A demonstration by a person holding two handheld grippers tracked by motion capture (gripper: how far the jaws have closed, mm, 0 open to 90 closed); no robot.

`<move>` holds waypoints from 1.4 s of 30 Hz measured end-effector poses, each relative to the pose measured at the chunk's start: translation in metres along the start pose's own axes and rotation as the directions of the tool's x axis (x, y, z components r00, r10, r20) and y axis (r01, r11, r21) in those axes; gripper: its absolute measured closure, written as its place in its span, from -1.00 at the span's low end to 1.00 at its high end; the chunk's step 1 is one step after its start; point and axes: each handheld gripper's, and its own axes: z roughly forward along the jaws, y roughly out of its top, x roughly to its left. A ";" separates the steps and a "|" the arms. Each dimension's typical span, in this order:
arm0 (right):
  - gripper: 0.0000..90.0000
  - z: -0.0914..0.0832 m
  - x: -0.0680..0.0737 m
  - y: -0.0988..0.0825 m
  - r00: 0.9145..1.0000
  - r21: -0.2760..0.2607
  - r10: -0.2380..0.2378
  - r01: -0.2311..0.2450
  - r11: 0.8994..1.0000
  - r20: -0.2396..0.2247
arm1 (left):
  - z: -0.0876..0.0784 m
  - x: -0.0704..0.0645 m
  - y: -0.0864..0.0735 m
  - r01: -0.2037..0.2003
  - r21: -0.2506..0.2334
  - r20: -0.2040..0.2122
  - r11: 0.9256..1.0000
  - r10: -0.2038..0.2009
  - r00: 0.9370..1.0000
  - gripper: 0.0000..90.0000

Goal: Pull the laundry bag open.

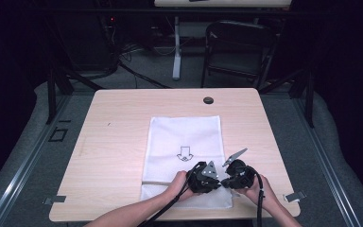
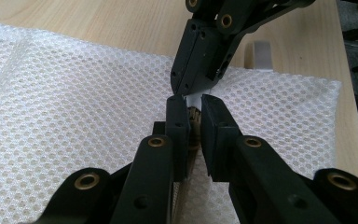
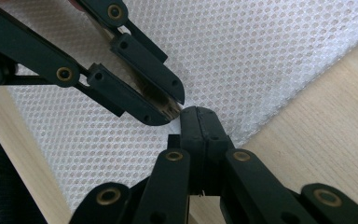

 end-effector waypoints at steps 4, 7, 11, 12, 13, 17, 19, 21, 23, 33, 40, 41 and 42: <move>1.00 0.000 0.001 0.000 1.000 -0.005 0.004 -0.004 1.000 0.002 | -0.001 0.001 0.000 -0.004 0.001 0.005 1.000 0.004 1.000 0.83; 1.00 0.001 0.001 0.000 1.000 -0.012 0.008 -0.008 1.000 -0.005 | -0.001 0.001 0.000 -0.008 0.009 0.009 1.000 0.007 1.000 0.83; 1.00 0.000 0.000 -0.001 1.000 -0.005 0.001 -0.001 1.000 0.002 | -0.002 0.001 0.001 -0.018 0.013 0.014 1.000 0.018 1.000 0.83; 1.00 0.000 0.000 -0.001 1.000 -0.005 0.000 0.000 1.000 0.002 | -0.002 0.001 0.001 -0.019 0.011 0.014 1.000 0.019 1.000 0.83; 1.00 0.000 0.000 -0.001 1.000 -0.006 0.001 -0.001 1.000 0.001 | -0.002 0.001 0.001 -0.020 0.011 0.014 1.000 0.020 1.000 0.83; 1.00 0.000 0.000 -0.001 1.000 -0.005 0.001 -0.001 1.000 0.001 | -0.006 0.004 -0.002 -0.019 0.011 0.018 1.000 0.018 1.000 0.83; 1.00 0.000 -0.001 -0.001 1.000 -0.004 0.002 -0.002 1.000 -0.001 | -0.008 0.004 -0.005 -0.016 0.012 0.015 1.000 0.016 1.000 0.83; 1.00 0.000 0.000 0.000 1.000 0.003 -0.005 0.005 1.000 0.003 | -0.009 0.003 -0.004 -0.020 0.019 0.004 1.000 0.020 1.000 0.83; 1.00 0.000 0.000 0.000 1.000 -0.001 0.002 -0.002 1.000 0.004 | -0.008 0.004 -0.005 -0.015 0.006 0.015 1.000 0.015 1.000 0.83; 1.00 0.001 0.002 -0.001 1.000 -0.018 0.016 -0.016 1.000 -0.015 | -0.014 0.005 -0.007 -0.024 0.017 0.019 1.000 0.023 1.000 0.83; 1.00 0.000 0.002 0.000 1.000 -0.008 0.004 -0.004 1.000 0.000 | -0.018 0.005 -0.010 -0.019 0.014 0.013 1.000 0.019 1.000 0.83; 1.00 0.000 0.002 0.000 1.000 -0.007 0.003 -0.003 1.000 0.002 | -0.018 0.006 -0.010 -0.012 0.006 0.012 1.000 0.012 1.000 0.83; 1.00 0.000 0.002 0.000 1.000 -0.008 0.004 -0.004 1.000 0.000 | -0.019 0.006 -0.011 -0.013 0.004 0.014 1.000 0.013 1.000 0.83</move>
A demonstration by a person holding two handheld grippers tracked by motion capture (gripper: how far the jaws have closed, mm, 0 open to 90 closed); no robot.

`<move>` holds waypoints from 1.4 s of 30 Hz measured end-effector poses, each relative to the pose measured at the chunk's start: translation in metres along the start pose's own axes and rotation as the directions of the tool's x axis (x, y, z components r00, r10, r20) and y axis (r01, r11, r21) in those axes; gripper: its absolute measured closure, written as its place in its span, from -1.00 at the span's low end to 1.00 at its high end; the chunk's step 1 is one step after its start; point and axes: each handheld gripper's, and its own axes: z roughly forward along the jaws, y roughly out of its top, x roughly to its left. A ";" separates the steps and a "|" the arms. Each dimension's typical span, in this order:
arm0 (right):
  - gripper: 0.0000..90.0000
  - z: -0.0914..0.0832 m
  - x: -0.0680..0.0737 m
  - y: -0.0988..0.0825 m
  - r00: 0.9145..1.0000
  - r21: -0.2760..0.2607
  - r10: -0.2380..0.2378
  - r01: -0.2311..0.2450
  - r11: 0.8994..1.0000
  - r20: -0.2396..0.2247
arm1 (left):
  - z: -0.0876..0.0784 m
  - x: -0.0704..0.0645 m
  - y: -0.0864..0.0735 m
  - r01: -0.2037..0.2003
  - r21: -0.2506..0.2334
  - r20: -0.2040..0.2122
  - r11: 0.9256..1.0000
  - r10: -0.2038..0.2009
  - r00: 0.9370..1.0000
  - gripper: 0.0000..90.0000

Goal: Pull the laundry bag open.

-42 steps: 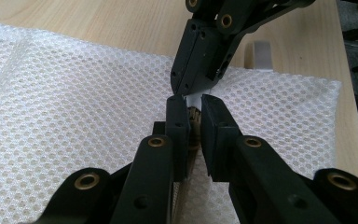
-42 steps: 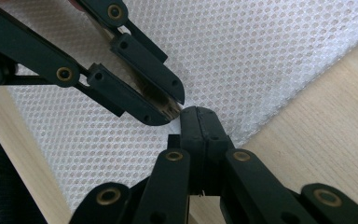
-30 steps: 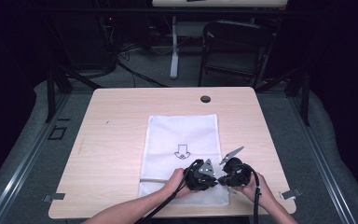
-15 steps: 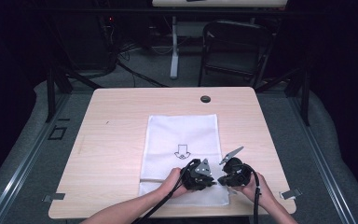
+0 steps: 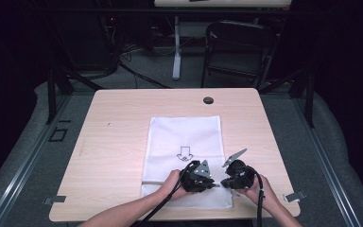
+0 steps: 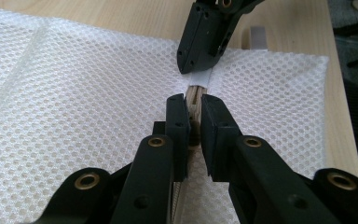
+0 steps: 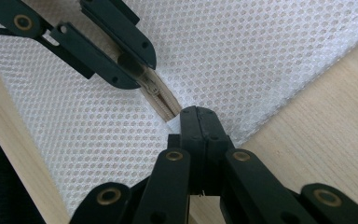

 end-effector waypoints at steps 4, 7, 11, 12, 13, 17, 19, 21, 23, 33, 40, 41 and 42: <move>1.00 0.000 -0.001 0.000 1.000 0.005 -0.017 0.017 1.000 0.009 | -0.001 0.000 -0.001 -0.001 -0.002 0.002 1.000 0.001 1.000 0.83; 1.00 0.000 -0.001 0.000 1.000 0.005 -0.017 0.017 1.000 0.009 | -0.002 0.001 -0.002 0.002 -0.007 -0.001 1.000 -0.002 1.000 0.83; 1.00 0.000 -0.001 0.000 1.000 0.005 -0.017 0.017 1.000 0.009 | -0.003 0.000 -0.002 -0.004 0.004 -0.002 1.000 0.004 1.000 0.83; 1.00 0.000 -0.001 0.000 1.000 0.006 -0.018 0.018 1.000 0.009 | -0.004 0.001 -0.002 -0.010 0.009 -0.003 1.000 0.010 1.000 0.83; 1.00 0.000 -0.001 0.000 1.000 0.006 -0.015 0.015 1.000 0.011 | -0.005 0.000 -0.002 -0.004 0.014 -0.012 1.000 0.004 1.000 0.83; 1.00 0.000 -0.001 0.000 1.000 0.003 -0.013 0.013 1.000 0.008 | -0.005 0.001 -0.003 -0.008 0.003 -0.001 1.000 0.008 1.000 0.83; 1.00 0.000 -0.001 0.000 1.000 0.006 -0.016 0.016 1.000 0.009 | -0.005 0.001 -0.003 -0.005 0.002 0.004 1.000 0.005 1.000 0.83; 1.00 0.000 -0.001 0.000 1.000 0.005 -0.017 0.017 1.000 0.010 | -0.005 0.001 -0.003 -0.007 0.000 0.002 1.000 0.007 1.000 0.83; 1.00 0.000 -0.001 0.000 1.000 0.005 -0.015 0.015 1.000 0.010 | -0.006 0.001 -0.004 -0.014 0.010 -0.001 1.000 0.014 1.000 0.83; 1.00 0.000 -0.001 0.000 1.000 0.002 -0.014 0.014 1.000 0.007 | -0.010 0.002 -0.007 -0.008 0.005 -0.001 1.000 0.008 1.000 0.83; 1.00 0.000 -0.001 0.000 1.000 0.004 -0.016 0.016 1.000 0.011 | -0.015 0.003 -0.011 -0.002 0.004 0.001 1.000 0.002 1.000 0.83; 1.00 0.000 -0.001 0.000 1.000 0.004 -0.016 0.016 1.000 0.010 | -0.016 0.003 -0.011 -0.005 0.007 0.001 1.000 0.005 1.000 0.83; 1.00 0.000 -0.001 0.000 1.000 -0.001 -0.010 0.010 1.000 0.009 | -0.016 0.003 -0.011 -0.003 0.002 0.000 1.000 0.003 1.000 0.83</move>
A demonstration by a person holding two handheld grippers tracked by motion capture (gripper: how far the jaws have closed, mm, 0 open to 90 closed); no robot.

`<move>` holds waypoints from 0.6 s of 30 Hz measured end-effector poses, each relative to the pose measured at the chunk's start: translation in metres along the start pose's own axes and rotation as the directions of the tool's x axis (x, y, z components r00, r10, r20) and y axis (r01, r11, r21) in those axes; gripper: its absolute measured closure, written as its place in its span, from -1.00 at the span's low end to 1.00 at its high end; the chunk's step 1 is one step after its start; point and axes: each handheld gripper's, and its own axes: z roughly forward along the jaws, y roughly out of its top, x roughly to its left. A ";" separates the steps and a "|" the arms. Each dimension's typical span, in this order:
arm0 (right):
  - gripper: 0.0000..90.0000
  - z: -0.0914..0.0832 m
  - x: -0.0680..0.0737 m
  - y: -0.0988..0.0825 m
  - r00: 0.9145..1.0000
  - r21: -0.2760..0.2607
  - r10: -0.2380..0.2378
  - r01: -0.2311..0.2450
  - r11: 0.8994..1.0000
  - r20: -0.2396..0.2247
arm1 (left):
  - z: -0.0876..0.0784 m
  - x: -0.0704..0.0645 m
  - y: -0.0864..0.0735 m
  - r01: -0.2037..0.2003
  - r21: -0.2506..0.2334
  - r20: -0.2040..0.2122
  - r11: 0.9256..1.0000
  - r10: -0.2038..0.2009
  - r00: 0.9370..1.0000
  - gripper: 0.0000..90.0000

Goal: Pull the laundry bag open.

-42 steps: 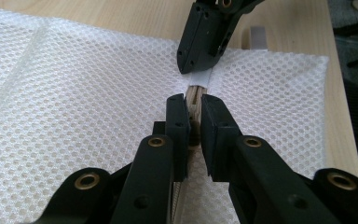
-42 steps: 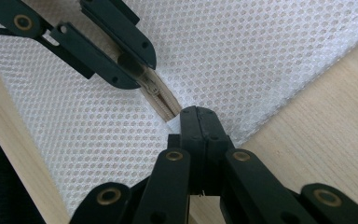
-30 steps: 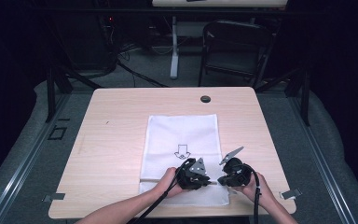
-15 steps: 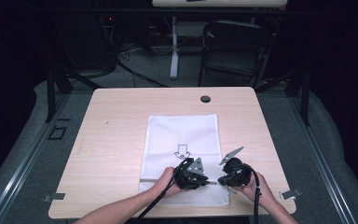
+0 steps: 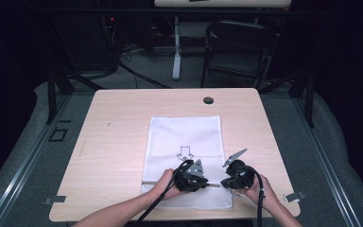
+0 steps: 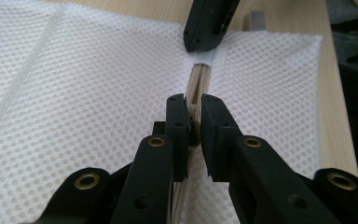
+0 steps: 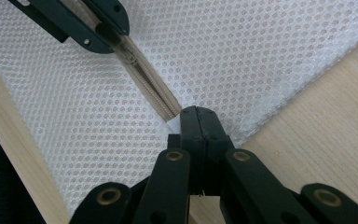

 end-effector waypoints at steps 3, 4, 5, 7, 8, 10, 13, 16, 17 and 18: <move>1.00 0.000 0.000 0.000 1.000 0.001 -0.001 0.001 1.000 -0.002 | -0.002 0.000 -0.001 -0.004 0.009 -0.001 1.000 0.004 1.000 0.83; 1.00 0.000 0.000 0.000 1.000 0.003 -0.003 0.003 1.000 0.002 | -0.003 0.001 -0.002 -0.005 0.010 -0.003 1.000 0.005 1.000 0.83; 1.00 0.000 0.000 0.000 1.000 0.001 -0.001 0.001 1.000 0.001 | -0.005 0.001 -0.002 -0.006 0.013 -0.002 1.000 0.006 1.000 0.83; 1.00 0.000 0.000 0.000 1.000 0.001 0.001 -0.001 1.000 0.000 | -0.006 0.001 -0.004 -0.002 0.011 -0.008 1.000 0.002 1.000 0.83; 1.00 0.000 0.000 0.000 1.000 -0.001 0.002 -0.002 1.000 -0.004 | -0.007 0.001 -0.004 -0.006 0.015 -0.006 1.000 0.006 1.000 0.83; 1.00 0.000 0.000 0.000 1.000 0.001 -0.001 0.001 1.000 0.002 | -0.008 0.001 -0.006 -0.001 0.013 -0.005 1.000 0.001 1.000 0.83; 1.00 0.000 0.000 0.000 1.000 0.001 -0.001 0.001 1.000 0.001 | -0.010 0.001 -0.007 0.000 0.015 -0.007 1.000 0.000 1.000 0.83; 1.00 0.000 0.000 0.000 1.000 -0.002 0.000 0.000 1.000 -0.005 | -0.013 0.002 -0.008 0.000 0.017 -0.005 1.000 0.000 1.000 0.83; 1.00 0.000 0.000 0.000 1.000 -0.002 0.001 -0.001 1.000 -0.005 | -0.013 0.002 -0.009 0.003 0.010 -0.012 1.000 -0.003 1.000 0.83; 1.00 0.000 0.000 0.000 1.000 -0.002 0.001 -0.001 1.000 -0.004 | -0.014 0.002 -0.010 0.006 0.014 -0.009 1.000 -0.005 1.000 0.83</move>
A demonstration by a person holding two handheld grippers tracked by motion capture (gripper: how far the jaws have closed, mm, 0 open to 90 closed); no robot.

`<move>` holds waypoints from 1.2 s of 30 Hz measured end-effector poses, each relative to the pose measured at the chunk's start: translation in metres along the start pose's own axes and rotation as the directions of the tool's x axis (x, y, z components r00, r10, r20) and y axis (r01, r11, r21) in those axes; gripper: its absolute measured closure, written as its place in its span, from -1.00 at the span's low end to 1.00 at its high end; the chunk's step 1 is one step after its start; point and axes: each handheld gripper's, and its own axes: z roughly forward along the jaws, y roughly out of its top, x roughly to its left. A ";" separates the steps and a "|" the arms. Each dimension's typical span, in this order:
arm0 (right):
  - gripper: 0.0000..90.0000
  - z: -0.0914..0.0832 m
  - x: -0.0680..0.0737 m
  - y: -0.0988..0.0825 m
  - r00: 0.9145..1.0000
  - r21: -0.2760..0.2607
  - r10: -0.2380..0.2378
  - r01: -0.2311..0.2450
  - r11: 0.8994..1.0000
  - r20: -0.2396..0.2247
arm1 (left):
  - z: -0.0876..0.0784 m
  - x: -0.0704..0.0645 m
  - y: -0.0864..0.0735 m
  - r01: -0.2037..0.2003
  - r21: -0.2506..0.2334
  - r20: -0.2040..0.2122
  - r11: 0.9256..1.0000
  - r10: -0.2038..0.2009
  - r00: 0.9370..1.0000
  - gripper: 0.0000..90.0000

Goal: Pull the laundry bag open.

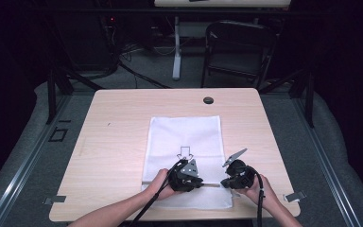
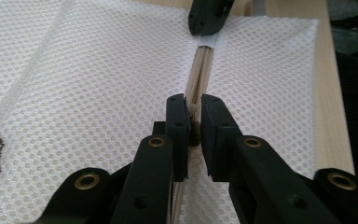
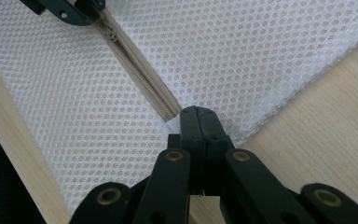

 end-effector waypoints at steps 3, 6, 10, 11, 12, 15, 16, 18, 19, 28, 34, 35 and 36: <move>1.00 0.000 0.000 0.000 1.000 0.000 0.000 0.000 1.000 0.000 | -0.002 0.000 -0.001 -0.003 0.006 -0.002 1.000 0.003 1.000 0.83; 1.00 0.000 0.001 0.000 1.000 -0.002 0.009 -0.009 1.000 -0.006 | -0.003 -0.001 -0.002 -0.002 0.000 0.001 1.000 0.002 1.000 0.83; 1.00 0.000 0.001 0.000 1.000 -0.006 0.013 -0.013 1.000 -0.011 | -0.003 -0.002 -0.002 -0.003 -0.002 0.002 1.000 0.003 1.000 0.83; 1.00 0.000 0.001 0.000 1.000 0.000 0.010 -0.010 1.000 -0.003 | -0.003 -0.002 -0.002 -0.006 0.004 -0.002 1.000 0.006 1.000 0.83; 1.00 0.000 0.001 0.000 1.000 -0.001 0.010 -0.010 1.000 -0.003 | -0.004 -0.001 -0.003 -0.003 0.000 -0.001 1.000 0.003 1.000 0.83; 1.00 0.000 0.001 0.000 1.000 -0.004 0.015 -0.015 1.000 -0.012 | -0.006 0.000 -0.006 0.009 -0.003 -0.004 1.000 -0.009 1.000 0.83; 1.00 0.000 0.001 0.000 1.000 -0.004 0.014 -0.014 1.000 -0.012 | -0.007 0.000 -0.007 0.007 0.004 -0.001 1.000 -0.007 1.000 0.83; 1.00 0.000 0.001 0.000 1.000 -0.004 0.015 -0.015 1.000 -0.012 | -0.007 -0.001 -0.008 0.008 0.005 -0.002 1.000 -0.008 1.000 0.83; 1.00 0.000 0.000 0.000 1.000 -0.003 0.006 -0.006 1.000 -0.008 | -0.007 0.000 -0.008 0.008 0.004 0.000 1.000 -0.008 1.000 0.83; 1.00 0.000 0.000 0.000 1.000 -0.003 0.007 -0.007 1.000 -0.007 | -0.009 0.000 -0.011 0.010 0.006 -0.012 1.000 -0.010 1.000 0.83; 1.00 0.000 0.000 0.000 1.000 0.003 0.003 -0.003 1.000 -0.002 | -0.011 0.001 -0.013 0.005 0.016 -0.003 1.000 -0.005 1.000 0.83; 1.00 0.000 0.000 0.000 1.000 0.002 0.003 -0.003 1.000 -0.001 | -0.011 0.001 -0.013 0.011 0.008 0.000 1.000 -0.011 1.000 0.83; 1.00 0.000 0.000 0.000 1.000 0.002 0.003 -0.003 1.000 -0.002 | -0.012 0.001 -0.013 0.013 0.013 -0.001 1.000 -0.013 1.000 0.83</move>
